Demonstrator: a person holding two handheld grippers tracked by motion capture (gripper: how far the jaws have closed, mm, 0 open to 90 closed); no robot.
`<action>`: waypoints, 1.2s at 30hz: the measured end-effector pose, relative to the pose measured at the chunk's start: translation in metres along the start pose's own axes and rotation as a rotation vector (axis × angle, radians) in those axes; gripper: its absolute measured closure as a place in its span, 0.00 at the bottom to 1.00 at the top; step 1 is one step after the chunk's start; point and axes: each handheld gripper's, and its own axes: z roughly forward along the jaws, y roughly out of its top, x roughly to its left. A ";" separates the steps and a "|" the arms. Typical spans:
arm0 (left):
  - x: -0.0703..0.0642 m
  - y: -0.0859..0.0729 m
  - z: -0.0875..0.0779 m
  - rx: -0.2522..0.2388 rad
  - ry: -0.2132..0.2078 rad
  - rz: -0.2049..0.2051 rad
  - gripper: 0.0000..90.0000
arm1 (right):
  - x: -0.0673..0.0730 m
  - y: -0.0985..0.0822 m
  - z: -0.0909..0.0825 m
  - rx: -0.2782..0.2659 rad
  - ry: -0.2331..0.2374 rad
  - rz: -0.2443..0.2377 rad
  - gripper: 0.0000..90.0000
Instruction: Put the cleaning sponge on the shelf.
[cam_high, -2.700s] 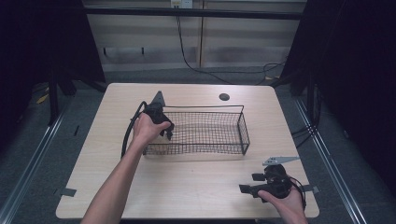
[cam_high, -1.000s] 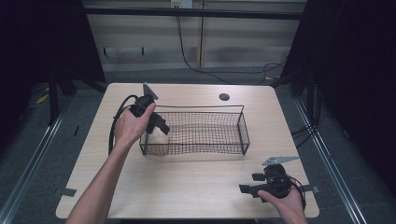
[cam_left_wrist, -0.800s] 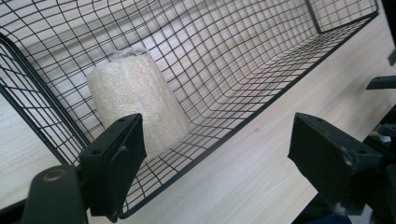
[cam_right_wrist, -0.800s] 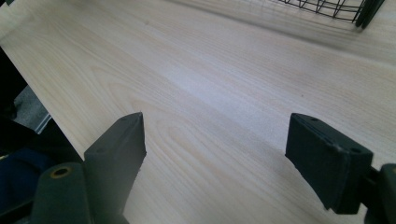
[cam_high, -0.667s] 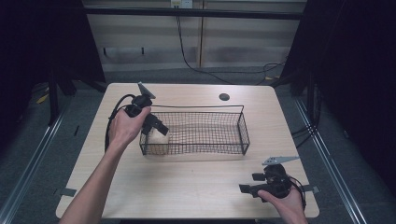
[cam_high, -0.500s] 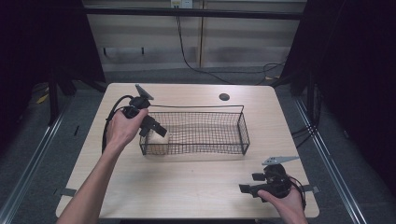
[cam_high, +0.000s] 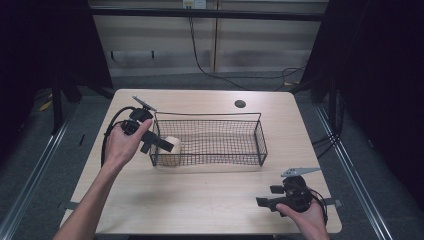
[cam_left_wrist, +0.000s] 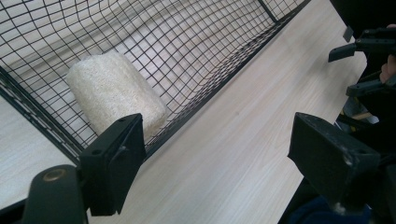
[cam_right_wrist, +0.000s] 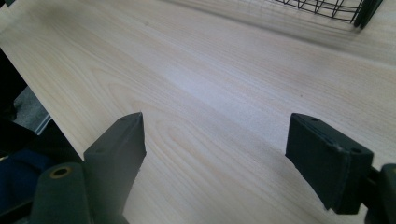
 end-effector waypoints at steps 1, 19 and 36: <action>0.000 -0.004 0.000 0.000 0.000 0.006 0.21 | 0.000 0.000 0.000 0.001 0.000 0.002 0.22; -0.012 -0.058 -0.012 -0.216 -0.065 0.089 0.20 | -0.001 0.000 0.000 0.000 -0.002 0.002 0.22; -0.009 -0.111 -0.011 -0.286 -0.085 0.081 0.20 | 0.001 0.001 0.001 0.002 -0.012 0.001 0.22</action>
